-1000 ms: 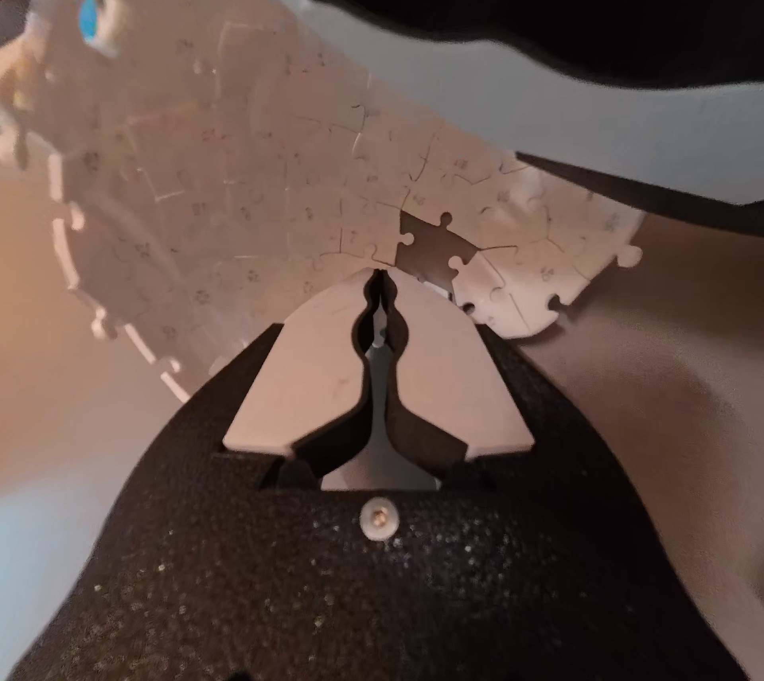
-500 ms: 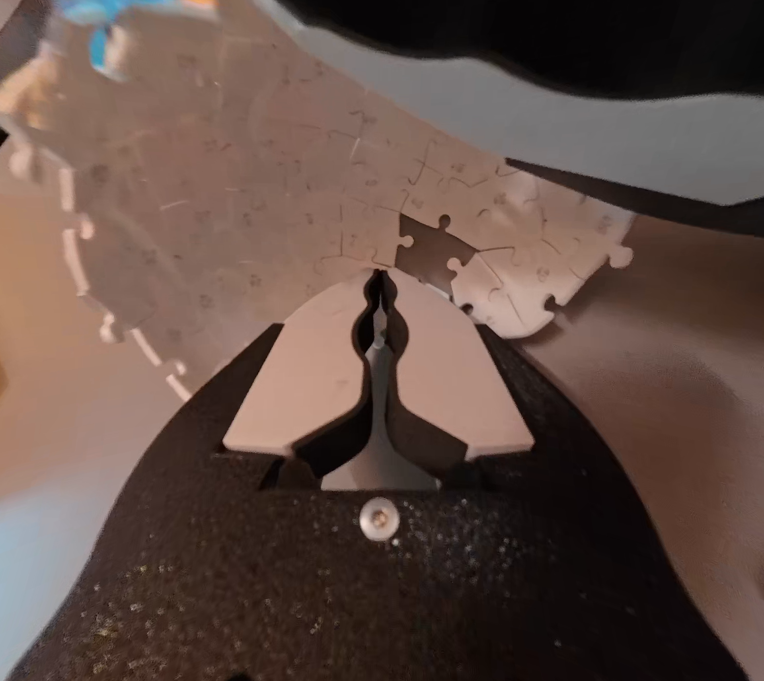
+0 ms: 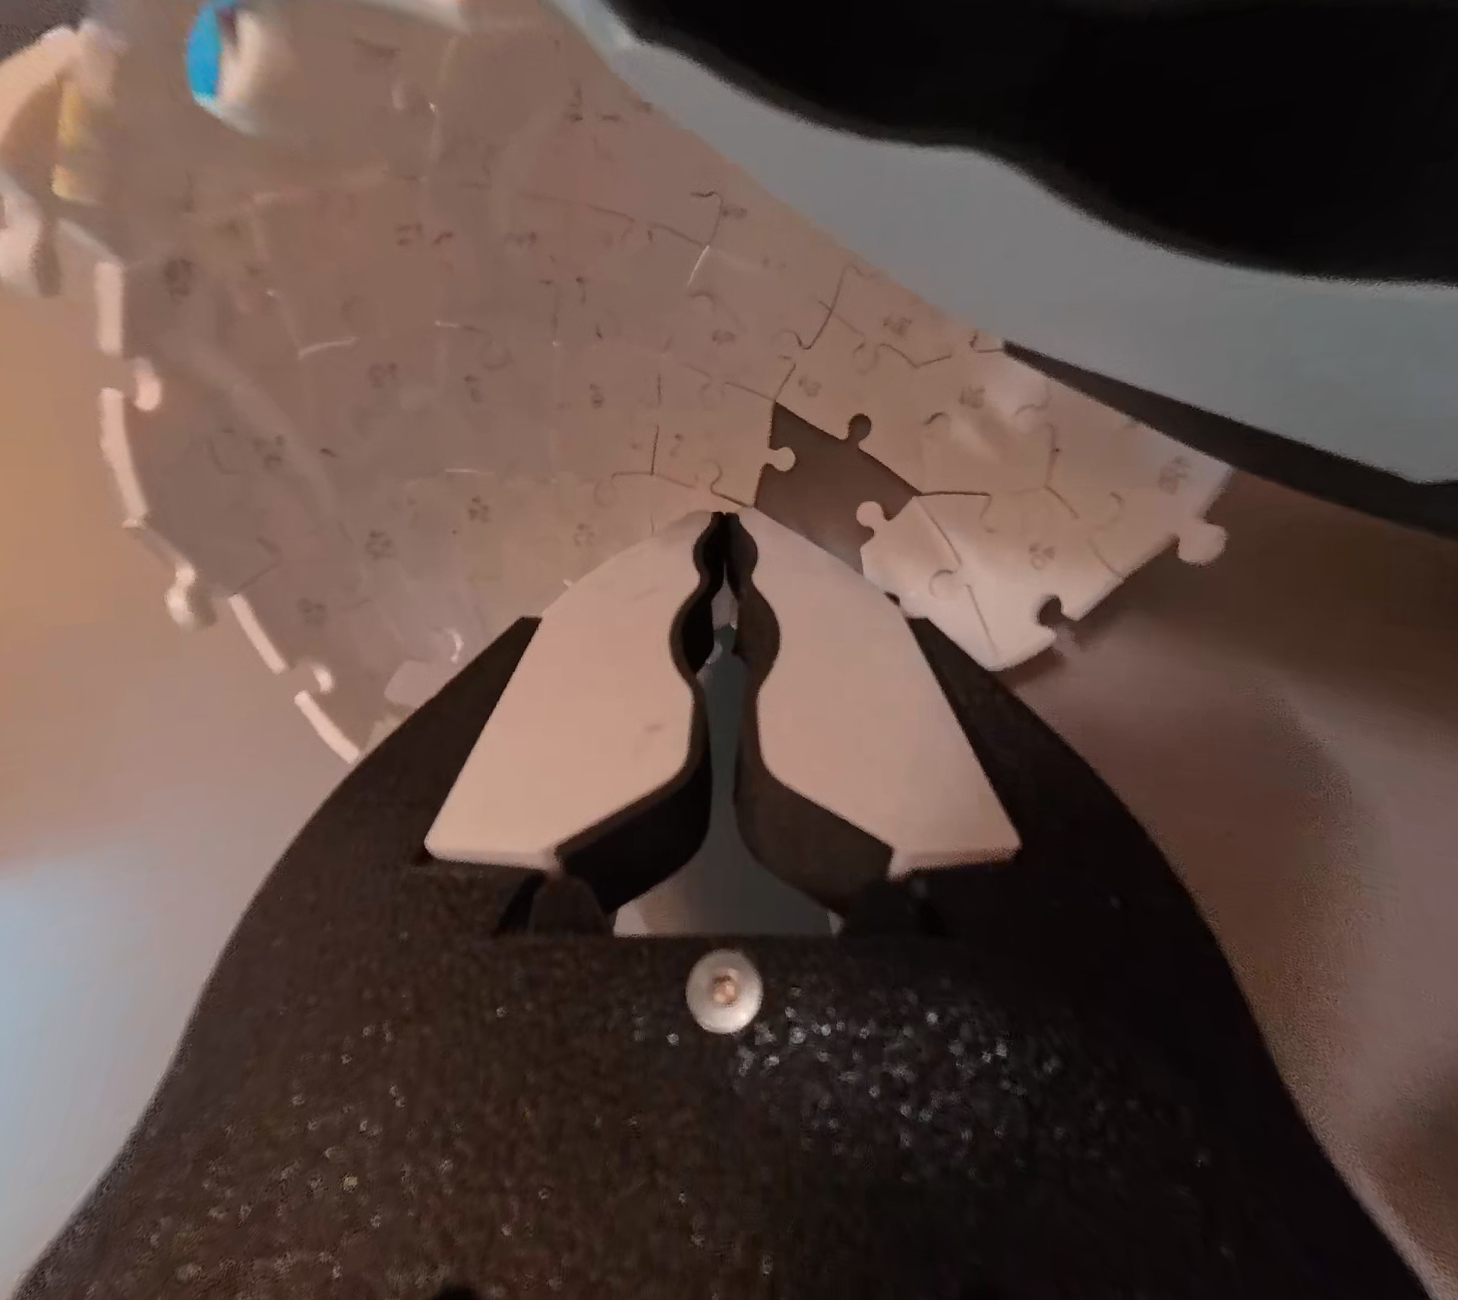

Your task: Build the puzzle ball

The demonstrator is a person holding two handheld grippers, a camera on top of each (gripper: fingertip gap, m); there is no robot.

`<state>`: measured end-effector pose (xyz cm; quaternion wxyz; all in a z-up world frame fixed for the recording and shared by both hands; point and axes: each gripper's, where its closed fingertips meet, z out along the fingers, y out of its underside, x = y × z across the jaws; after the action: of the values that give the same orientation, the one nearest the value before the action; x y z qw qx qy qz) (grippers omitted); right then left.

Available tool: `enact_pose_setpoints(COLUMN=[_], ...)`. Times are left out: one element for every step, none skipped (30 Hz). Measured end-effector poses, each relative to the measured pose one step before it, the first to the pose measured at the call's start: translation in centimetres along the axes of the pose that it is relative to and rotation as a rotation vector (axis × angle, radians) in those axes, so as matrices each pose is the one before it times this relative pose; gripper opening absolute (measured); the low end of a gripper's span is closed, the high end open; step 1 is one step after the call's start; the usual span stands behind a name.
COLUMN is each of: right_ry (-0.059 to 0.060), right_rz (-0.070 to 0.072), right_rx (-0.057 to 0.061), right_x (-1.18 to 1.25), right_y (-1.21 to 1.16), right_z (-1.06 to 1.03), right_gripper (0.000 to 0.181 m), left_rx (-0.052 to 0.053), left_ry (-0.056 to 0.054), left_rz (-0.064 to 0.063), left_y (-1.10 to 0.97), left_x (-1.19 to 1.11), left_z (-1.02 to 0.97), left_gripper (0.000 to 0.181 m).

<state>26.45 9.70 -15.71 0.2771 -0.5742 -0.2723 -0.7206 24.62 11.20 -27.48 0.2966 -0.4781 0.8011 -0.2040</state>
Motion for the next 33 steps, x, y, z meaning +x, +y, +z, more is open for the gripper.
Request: enact_pose_setpoints(right_ry=[-0.0003,-0.0005,-0.0001,-0.0002,-0.0007,-0.0013,-0.0024,-0.0013,-0.0009,0.0007,-0.0001,0.0008,0.0018,0.0024,0.0006,0.0006,0.0002,0.0000,0.0000,-0.0001,-0.0005,0.0001,-0.0002,-0.0003,-0.0013,0.0001,0.0005,-0.0007,-0.0014,0.0013,-0.0006,-0.0022,0.0000], right_rz=[-0.0018,-0.0022,-0.0021,-0.0014,-0.0012,-0.0021,-0.0021,0.0000,0.0028,0.0012,-0.0006,0.0017,-0.0009,-0.0044,-0.0035,-0.0028,-0.0021,0.0013,0.0027,0.0025,0.0006,0.0029,0.0027,0.0043,0.0079,0.0081,0.0058,0.0047,0.0032,0.0009,0.0008,0.0037,0.0040], right_rx=[0.0001,-0.0008,-0.0007,-0.0005,-0.0007,-0.0009,-0.0044,-0.0028,-0.0002,-0.0009,0.0004,0.0020,0.0034,0.0043,0.0023,0.0009,0.0004,-0.0001,-0.0002,0.0007,-0.0011,-0.0011,-0.0002,-0.0017,-0.0023,-0.0007,-0.0017,-0.0024,-0.0009,-0.0011,-0.0036,-0.0036,-0.0044], right_x=[0.007,-0.003,0.003,0.000,-0.003,-0.015,-0.050,-0.017,-0.021,0.016,0.019,0.024,0.051,0.050,0.027,0.018,0.027,0.030,0.011,0.007,0.024,0.030,0.032,0.049,0.023,0.044,0.040,0.027,-0.006,0.033,0.012,-0.008,0.031], right_y=[-0.001,0.017,0.023,0.020,0.031,0.004,0.076,0.066,0.053,0.042,0.018,-0.039,-0.086,-0.122,-0.102,-0.070,-0.047,-0.031,-0.024,-0.044,-0.027,-0.026,-0.066,-0.066,-0.071,-0.100,-0.082,-0.066,-0.065,-0.049,-0.002,-0.008,0.010], right_z=[0.015,-0.001,-0.007,-0.020,0.001,0.012,0.027,0.023,0.023,0.011,0.013,-0.009,-0.015,-0.036,-0.028,-0.024,-0.024,-0.029,-0.038,-0.055,-0.058,-0.084,-0.091,-0.089,-0.105,-0.115,-0.104,-0.089,-0.064,-0.054,-0.042,-0.045,-0.071], right_gripper=[0.005,0.005,0.005,0.005,0.005,0.005,0.005,0.005,0.005,0.005,0.005,0.005,0.005,0.005,0.005,0.005,0.005,0.005,0.005,0.005,0.005,0.004,0.004,0.004,0.004,0.004,0.003,0.003,0.003,0.003,0.003,0.003,0.003], left_rx=[0.0112,0.0139,0.0154,0.0104,0.0085,0.0149,0.0165,0.0110,0.0062,0.0002,-0.0055,-0.0034,-0.0046,-0.0080,-0.0069,-0.0058,-0.0122,-0.0211,-0.0190,-0.0069,-0.0033,-0.0027,-0.0004,0.0028,0.0045,0.0058,0.0060,0.0049,0.0039,0.0025,0.0041,0.0075,0.0080], left_ry=[0.0076,0.0176,0.0256,0.0238,0.0113,0.0017,0.0018,0.0053,0.0048,0.0018,0.0009,-0.0014,0.0000,0.0032,-0.0031,-0.0125,-0.0155,-0.0110,-0.0103,-0.0123,-0.0077,-0.0019,0.0002,0.0002,0.0002,-0.0004,-0.0036,-0.0049,-0.0027,-0.0021,-0.0024,-0.0038,-0.0077], left_rz=[0.0035,-0.0237,-0.0361,-0.0368,-0.0305,-0.0206,-0.0134,-0.0067,-0.0001,0.0089,0.0186,0.0224,0.0250,0.0292,0.0300,0.0301,0.0292,0.0265,0.0208,0.0144,0.0082,0.0033,0.0002,-0.0012,0.0019,0.0037,0.0008,-0.0031,-0.0069,-0.0087,-0.0058,-0.0006,0.0033], left_y=[-0.028,-0.029,-0.002,0.037,-0.028,-0.206,-0.288,-0.250,-0.168,-0.045,0.103,0.103,0.083,0.069,0.007,-0.020,0.070,0.209,0.219,0.091,0.065,0.071,0.040,0.010,0.002,-0.009,-0.001,0.001,-0.006,-0.024,-0.068,-0.127,-0.136], left_x=[-0.007,0.009,0.006,-0.095,-0.278,-0.371,-0.261,-0.125,-0.019,0.042,0.096,0.124,0.198,0.272,0.185,0.054,-0.026,0.011,-0.009,-0.061,-0.040,0.000,0.000,0.008,0.044,0.079,0.040,0.005,0.010,-0.016,-0.017,-0.049,-0.101], left_z=[-0.001,0.013,0.008,-0.046,-0.153,-0.269,-0.340,-0.334,-0.244,-0.112,0.053,0.137,0.142,0.152,0.134,0.123,0.134,0.155,0.149,0.069,0.001,-0.030,-0.017,-0.016,-0.014,-0.035,-0.022,-0.013,0.005,-0.022,-0.043,-0.117,-0.168], left_gripper=[0.000,0.000,0.000,0.000,0.000,0.000,0.000,0.000,0.000,0.000,0.000,0.000,0.000,0.000,0.000,0.000,0.000,0.000,0.000,0.000,0.000,0.000,0.000,0.000,0.000,0.000,0.000,0.000,0.000,0.000,0.000,0.000,0.000])
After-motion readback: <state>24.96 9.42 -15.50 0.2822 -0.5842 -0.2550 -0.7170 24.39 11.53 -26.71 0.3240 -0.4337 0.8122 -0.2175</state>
